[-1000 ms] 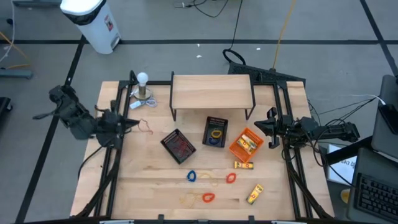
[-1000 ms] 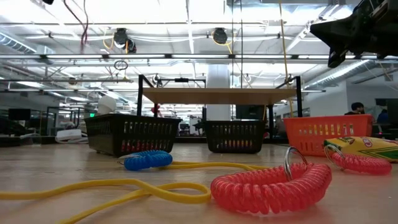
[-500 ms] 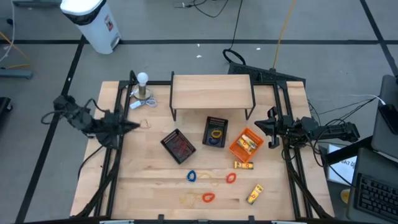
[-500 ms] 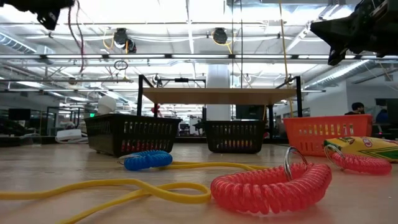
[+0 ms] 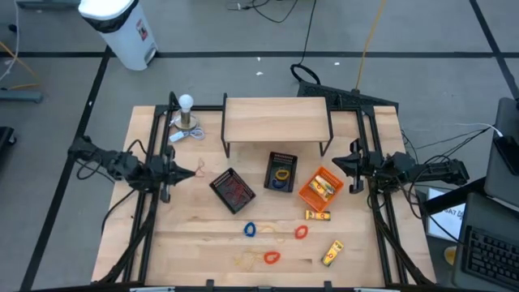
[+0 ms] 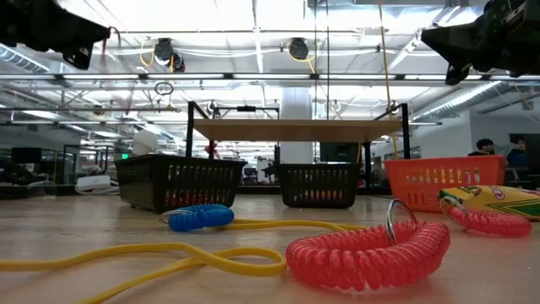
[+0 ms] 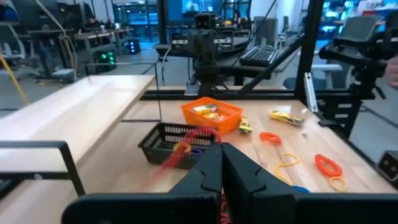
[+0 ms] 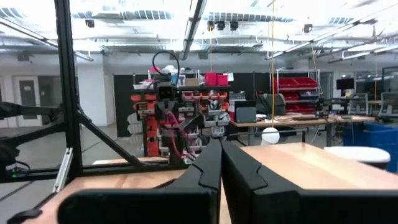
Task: Pick & Place Office Desk Supplies
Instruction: Put the red rubber band into the left black bin
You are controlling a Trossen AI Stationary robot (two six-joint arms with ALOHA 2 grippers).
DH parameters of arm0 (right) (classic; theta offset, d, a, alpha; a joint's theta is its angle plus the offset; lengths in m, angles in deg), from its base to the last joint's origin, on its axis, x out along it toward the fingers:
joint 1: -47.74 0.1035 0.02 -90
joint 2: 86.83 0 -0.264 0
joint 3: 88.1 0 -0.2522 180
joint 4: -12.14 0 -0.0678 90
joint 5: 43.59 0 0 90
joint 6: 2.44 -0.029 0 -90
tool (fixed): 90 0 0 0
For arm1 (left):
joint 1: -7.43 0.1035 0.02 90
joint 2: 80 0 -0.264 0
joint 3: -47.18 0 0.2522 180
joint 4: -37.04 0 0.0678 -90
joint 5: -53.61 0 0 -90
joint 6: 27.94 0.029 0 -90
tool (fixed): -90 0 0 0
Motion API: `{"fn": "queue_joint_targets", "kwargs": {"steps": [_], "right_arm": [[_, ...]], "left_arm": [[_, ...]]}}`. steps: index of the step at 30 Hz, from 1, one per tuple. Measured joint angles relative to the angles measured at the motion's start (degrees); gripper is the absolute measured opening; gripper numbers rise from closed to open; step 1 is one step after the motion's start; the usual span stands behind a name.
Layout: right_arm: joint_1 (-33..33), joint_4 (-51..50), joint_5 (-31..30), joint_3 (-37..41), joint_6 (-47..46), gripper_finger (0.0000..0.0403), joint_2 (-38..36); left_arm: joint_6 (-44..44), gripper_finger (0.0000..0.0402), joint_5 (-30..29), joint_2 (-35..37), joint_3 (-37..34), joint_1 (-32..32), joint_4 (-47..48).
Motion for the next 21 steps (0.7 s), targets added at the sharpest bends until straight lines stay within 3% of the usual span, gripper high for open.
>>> {"fn": "queue_joint_targets", "kwargs": {"steps": [6, 13, 21], "right_arm": [[0.0, 0.0, 0.0, 0.0, 0.7, 0.0000, 0.0], [0.0, 0.0, 0.0, 0.0, 0.4, 0.0000, 0.0], [0.0, -0.3, 0.0, 0.0, -1.2, 0.0000, 0.0]], "left_arm": [[-2.6, 0.0000, 3.8, 3.8, -3.8, 3.1, 0.9], [-5.1, 0.0000, 4.1, 7.5, -8.6, 3.9, 0.0], [-5.1, 0.0000, 4.1, 7.5, -9.3, 3.9, 0.0]]}}
